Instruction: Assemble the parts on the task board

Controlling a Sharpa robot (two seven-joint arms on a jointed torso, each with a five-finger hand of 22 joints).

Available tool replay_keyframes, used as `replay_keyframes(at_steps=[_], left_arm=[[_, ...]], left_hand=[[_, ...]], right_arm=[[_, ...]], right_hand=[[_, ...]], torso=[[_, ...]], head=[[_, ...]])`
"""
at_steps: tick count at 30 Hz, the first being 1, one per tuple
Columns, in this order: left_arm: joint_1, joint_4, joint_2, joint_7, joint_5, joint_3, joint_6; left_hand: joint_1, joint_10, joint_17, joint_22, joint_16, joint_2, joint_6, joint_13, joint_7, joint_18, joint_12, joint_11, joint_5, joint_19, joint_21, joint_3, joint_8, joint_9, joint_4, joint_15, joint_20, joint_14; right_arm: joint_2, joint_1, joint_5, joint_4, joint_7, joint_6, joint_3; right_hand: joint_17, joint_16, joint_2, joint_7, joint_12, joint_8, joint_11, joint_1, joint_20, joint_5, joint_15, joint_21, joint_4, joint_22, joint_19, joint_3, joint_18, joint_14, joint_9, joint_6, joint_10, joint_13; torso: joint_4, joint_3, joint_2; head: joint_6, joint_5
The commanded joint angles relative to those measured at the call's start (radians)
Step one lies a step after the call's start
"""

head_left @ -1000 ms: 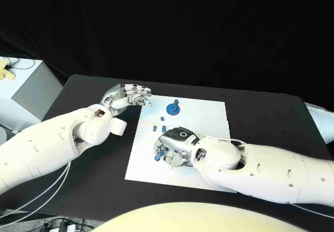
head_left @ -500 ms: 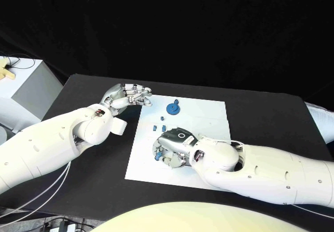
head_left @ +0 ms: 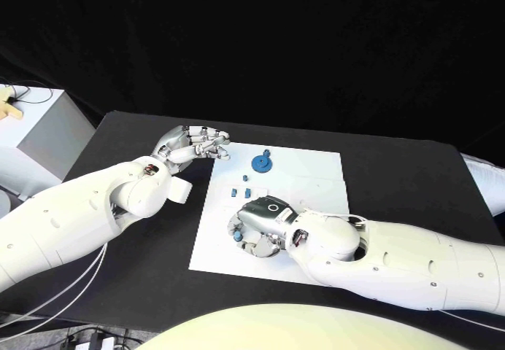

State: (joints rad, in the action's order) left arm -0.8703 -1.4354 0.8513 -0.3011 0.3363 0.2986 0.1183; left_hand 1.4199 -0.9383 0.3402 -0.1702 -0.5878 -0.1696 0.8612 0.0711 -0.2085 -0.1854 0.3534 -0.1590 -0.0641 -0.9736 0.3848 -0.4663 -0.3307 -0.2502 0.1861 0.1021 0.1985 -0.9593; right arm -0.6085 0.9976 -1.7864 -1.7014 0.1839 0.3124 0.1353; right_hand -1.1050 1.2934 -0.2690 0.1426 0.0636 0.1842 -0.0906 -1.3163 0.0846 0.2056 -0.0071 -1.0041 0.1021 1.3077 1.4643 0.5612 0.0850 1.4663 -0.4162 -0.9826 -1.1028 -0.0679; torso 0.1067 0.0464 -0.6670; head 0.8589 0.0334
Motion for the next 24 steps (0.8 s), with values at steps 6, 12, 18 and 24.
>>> replay_keyframes(at_steps=[6,12,18,24], left_arm=[[0.0,-0.001,-0.002,-0.003,-0.004,0.001,-0.02],[0.001,0.0,-0.002,-0.002,-0.004,0.001,-0.02],[0.001,0.001,-0.002,-0.004,-0.004,0.0,-0.017],[0.001,0.001,-0.003,-0.004,-0.004,0.0,-0.018]], left_hand=[[-0.006,0.003,0.001,0.001,-0.002,0.007,-0.002,0.001,-0.005,0.004,-0.001,0.0,-0.001,0.0,-0.004,0.004,-0.006,0.001,0.001,0.002,0.007,0.007],[-0.006,0.003,0.001,0.001,-0.002,0.007,-0.002,0.001,-0.005,0.004,-0.001,0.0,-0.001,0.0,-0.004,0.004,-0.006,0.001,0.001,0.003,0.007,0.008],[-0.006,0.003,0.001,0.001,-0.002,0.007,-0.002,0.001,-0.005,0.004,-0.001,0.0,-0.001,0.0,-0.004,0.004,-0.006,0.001,0.001,0.003,0.007,0.008],[-0.006,0.003,0.001,0.001,-0.002,0.007,-0.002,0.001,-0.005,0.004,-0.001,0.0,-0.001,0.0,-0.004,0.004,-0.006,0.001,0.001,0.003,0.007,0.008]], right_arm=[[-0.006,-0.002,0.004,-0.001,-0.02,0.02,0.001],[-0.01,-0.003,0.004,0.0,-0.023,0.068,0.001],[-0.015,-0.003,0.007,-0.001,-0.026,0.108,0.001],[-0.034,-0.003,0.025,-0.011,-0.034,0.151,0.001]], right_hand=[[0.028,-0.021,0.008,0.011,0.012,-0.04,-0.009,-0.018,0.014,0.006,0.015,0.08,-0.007,-0.02,-0.009,-0.066,0.022,-0.004,0.019,0.043,0.068,0.002],[0.097,-0.073,0.058,0.018,0.049,-0.096,-0.025,-0.102,0.025,0.005,0.027,0.211,0.04,-0.09,-0.027,-0.293,0.038,-0.028,0.047,0.112,0.174,0.0],[0.131,-0.093,0.041,-0.001,0.086,-0.117,-0.039,-0.223,0.034,0.008,0.038,0.301,0.192,-0.141,-0.035,-0.452,0.048,-0.045,0.07,0.179,0.266,0.0],[0.132,-0.092,0.032,-0.019,0.096,-0.129,-0.043,-0.225,0.036,0.015,0.042,0.313,0.194,-0.151,-0.032,-0.48,0.049,-0.045,0.126,0.323,0.296,0.001]], torso=[[-0.0002,-0.0009,0.0],[-0.0004,-0.0009,0.0],[0.0004,-0.0008,0.0],[0.0006,-0.0004,0.0]], head=[[0.0,-0.001],[0.0,-0.003],[-0.002,-0.006],[-0.006,-0.01]])
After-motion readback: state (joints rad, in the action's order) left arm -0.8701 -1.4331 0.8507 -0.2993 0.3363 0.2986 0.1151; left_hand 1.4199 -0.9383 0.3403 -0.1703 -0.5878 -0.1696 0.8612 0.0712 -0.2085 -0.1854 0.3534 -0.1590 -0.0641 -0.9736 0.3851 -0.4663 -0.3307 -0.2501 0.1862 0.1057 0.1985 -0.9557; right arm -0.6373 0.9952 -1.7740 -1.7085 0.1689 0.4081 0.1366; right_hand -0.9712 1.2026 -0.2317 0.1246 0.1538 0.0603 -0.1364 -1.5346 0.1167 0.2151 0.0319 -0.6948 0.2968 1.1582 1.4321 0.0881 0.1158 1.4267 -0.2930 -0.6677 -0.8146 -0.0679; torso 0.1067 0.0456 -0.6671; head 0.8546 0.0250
